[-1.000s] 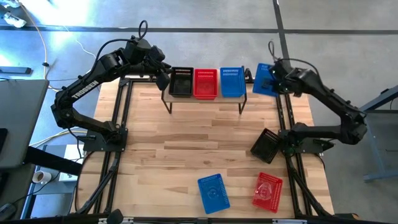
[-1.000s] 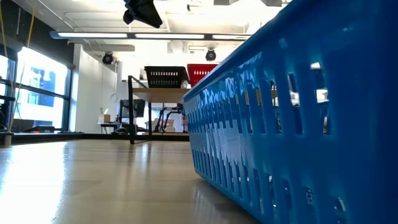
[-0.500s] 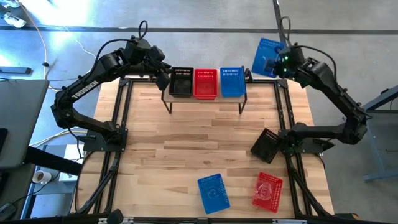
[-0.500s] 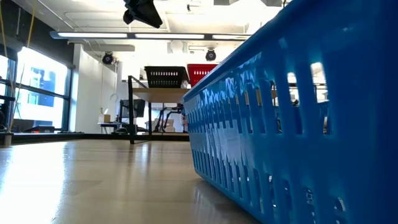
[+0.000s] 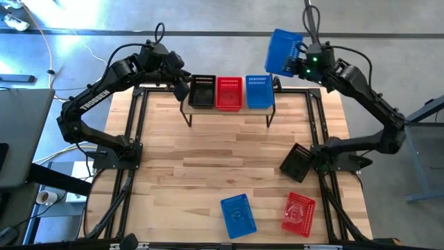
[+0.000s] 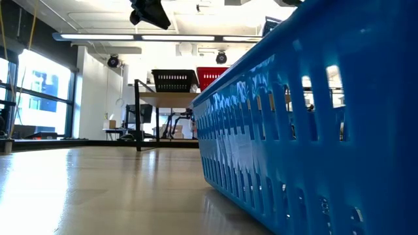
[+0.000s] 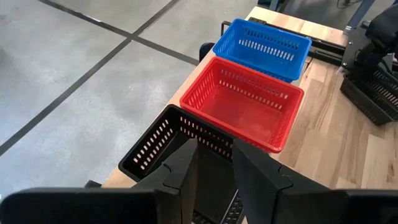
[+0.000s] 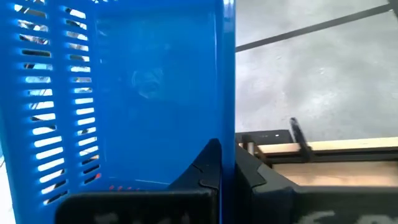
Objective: Stack baskets on shelf by color
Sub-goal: Stack the top blue bin on top of the blue bin on the shelf
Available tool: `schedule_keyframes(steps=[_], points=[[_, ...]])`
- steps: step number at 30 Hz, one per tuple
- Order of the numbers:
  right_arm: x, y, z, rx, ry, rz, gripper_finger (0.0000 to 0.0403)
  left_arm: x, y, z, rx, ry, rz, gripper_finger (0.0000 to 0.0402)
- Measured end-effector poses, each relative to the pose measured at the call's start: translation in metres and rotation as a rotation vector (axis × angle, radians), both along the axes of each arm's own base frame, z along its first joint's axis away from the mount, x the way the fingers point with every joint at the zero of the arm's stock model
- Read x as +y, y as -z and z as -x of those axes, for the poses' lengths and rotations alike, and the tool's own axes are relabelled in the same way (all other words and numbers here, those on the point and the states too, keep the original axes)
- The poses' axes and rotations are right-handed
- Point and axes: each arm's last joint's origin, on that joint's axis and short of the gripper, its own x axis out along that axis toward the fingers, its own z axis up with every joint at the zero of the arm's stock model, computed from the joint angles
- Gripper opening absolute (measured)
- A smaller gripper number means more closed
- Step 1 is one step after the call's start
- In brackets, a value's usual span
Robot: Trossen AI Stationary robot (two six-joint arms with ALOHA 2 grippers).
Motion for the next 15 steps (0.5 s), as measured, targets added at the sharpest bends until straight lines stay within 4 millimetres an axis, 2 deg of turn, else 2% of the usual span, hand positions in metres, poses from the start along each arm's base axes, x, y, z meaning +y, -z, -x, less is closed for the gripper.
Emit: schedule_keyframes(steps=[7,15], points=[[-0.012,-0.006,-0.027,0.017,-0.101,-0.052,0.0000,0.000,0.000,0.000,-0.001,-0.001,0.001,0.0090],[-0.027,0.002,-0.052,0.078,-0.185,-0.268,0.0000,0.000,0.000,0.000,-0.001,-0.001,0.002,0.0090]])
